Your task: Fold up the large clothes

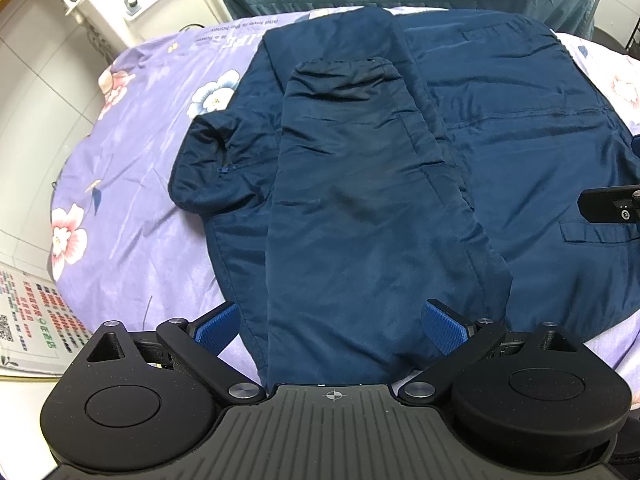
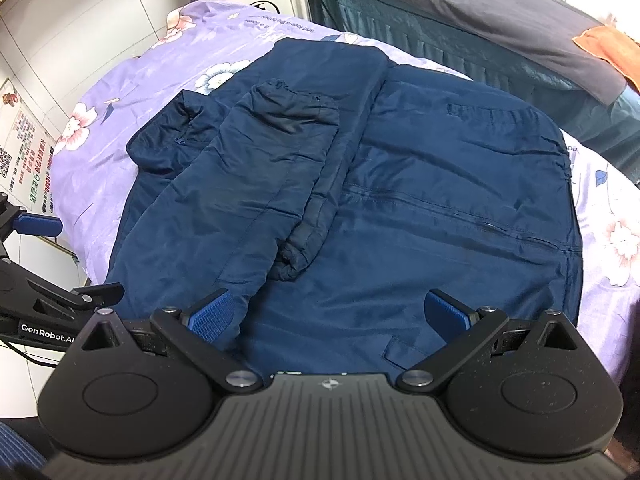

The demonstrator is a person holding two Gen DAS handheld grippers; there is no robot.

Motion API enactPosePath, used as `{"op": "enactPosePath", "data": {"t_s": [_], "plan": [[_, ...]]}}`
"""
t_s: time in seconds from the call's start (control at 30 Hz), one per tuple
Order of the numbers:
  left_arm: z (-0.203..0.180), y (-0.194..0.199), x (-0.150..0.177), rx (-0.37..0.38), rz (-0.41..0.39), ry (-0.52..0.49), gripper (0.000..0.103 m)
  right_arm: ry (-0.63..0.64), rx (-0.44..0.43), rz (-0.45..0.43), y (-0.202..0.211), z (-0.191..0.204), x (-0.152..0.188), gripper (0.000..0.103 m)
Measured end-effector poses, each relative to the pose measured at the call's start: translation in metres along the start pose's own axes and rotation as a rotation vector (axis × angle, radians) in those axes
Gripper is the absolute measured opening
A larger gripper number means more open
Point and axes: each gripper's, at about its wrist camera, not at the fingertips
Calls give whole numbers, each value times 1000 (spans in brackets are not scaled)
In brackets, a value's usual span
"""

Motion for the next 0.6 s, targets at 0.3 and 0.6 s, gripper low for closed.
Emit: {"op": "enactPosePath", "data": {"t_s": [0.3,0.6], "plan": [[-3,0,-1,3,1,-6,103,-8,4,0,3,-2,1,101],[-3,1,-1,4,3,-3,103,-22,1,-11,1,-5,0,101]]}}
Point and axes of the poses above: each gripper's, at about its wrist camera, not at the fingertips, and y roughly against the way its jaws point, z to its left, x to its underside
